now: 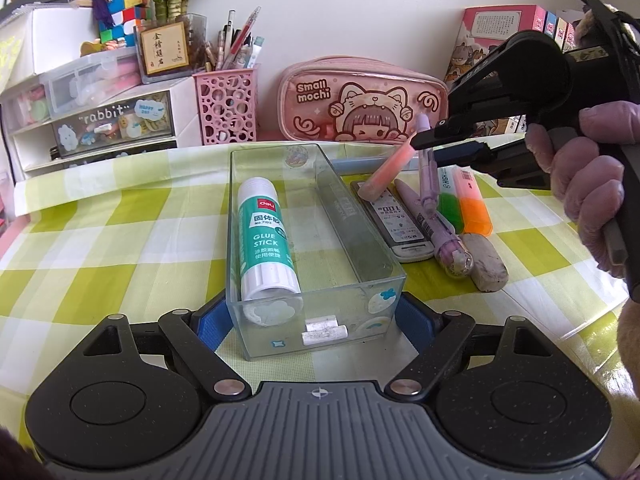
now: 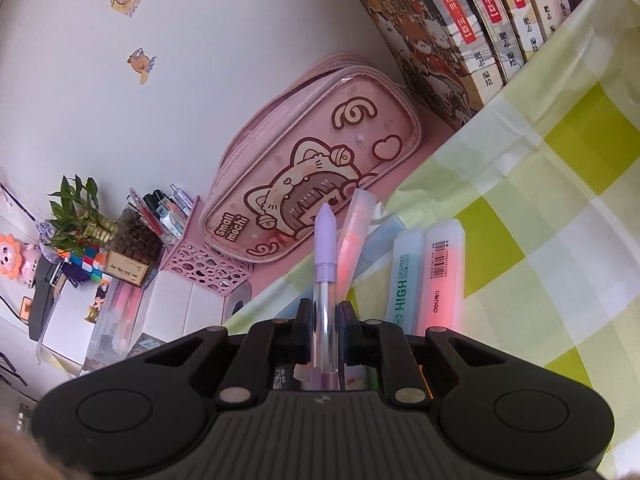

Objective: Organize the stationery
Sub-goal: 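Lift the purple pen and lower it into the clear box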

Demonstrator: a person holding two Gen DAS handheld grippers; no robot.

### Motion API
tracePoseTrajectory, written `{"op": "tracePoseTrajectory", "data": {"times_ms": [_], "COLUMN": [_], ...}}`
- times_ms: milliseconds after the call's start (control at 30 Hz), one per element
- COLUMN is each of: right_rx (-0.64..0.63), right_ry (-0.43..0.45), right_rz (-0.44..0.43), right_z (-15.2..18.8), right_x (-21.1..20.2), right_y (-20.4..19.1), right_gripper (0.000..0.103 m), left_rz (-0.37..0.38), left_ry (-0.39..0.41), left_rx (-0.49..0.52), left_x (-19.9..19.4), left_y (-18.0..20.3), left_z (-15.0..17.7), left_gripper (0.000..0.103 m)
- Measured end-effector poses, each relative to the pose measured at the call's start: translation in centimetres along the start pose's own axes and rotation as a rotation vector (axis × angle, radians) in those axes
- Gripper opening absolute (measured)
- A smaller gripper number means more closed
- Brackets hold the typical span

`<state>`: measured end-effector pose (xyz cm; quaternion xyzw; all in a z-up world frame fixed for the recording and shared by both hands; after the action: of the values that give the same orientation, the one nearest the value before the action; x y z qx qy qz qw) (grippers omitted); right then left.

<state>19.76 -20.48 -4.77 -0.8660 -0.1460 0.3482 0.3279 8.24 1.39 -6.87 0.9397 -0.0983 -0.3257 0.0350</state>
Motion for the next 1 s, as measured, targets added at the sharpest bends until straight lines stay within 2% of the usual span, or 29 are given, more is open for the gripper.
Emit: {"op": "tracePoseTrajectory", "data": {"times_ms": [633, 800, 900, 1000], "right_rx": [-0.150, -0.159, -0.140, -0.149], "right_ry": [0.022, -0.008, -0.056, -0.101], "right_rz": [-0.057, -0.095, -0.153, -0.172], "right_z": [0.7, 1.0, 1.6, 2.4], "right_x": [-5.9, -6.6, -6.3, -5.4], "right_y": [-2.5, -2.9, -3.4, -4.4], "right_gripper": [0.016, 0.016, 0.016, 0.017], "left_rz": [0.000, 0.000, 0.001, 0.000], "left_ry": [0.000, 0.000, 0.000, 0.000], "left_rx": [0.000, 0.000, 0.001, 0.001], "left_x": [0.0, 0.0, 0.0, 0.0], "left_y": [0.0, 0.0, 0.0, 0.0], "left_z": [0.0, 0.0, 0.0, 0.0], "left_gripper": [0.082, 0.082, 0.082, 0.082]}}
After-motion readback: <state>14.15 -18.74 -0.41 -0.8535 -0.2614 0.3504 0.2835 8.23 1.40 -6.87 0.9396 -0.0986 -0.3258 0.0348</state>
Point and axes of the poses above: each gripper's, at about its wrist camera, not at the fingertips, and x roughly the way its jaws point, y to its right, z to its underside, the point moved 4 cm from there along x, roughly the way its jaws point, and after that the axes turned 9 degrees about -x, right-handed, at the moved point
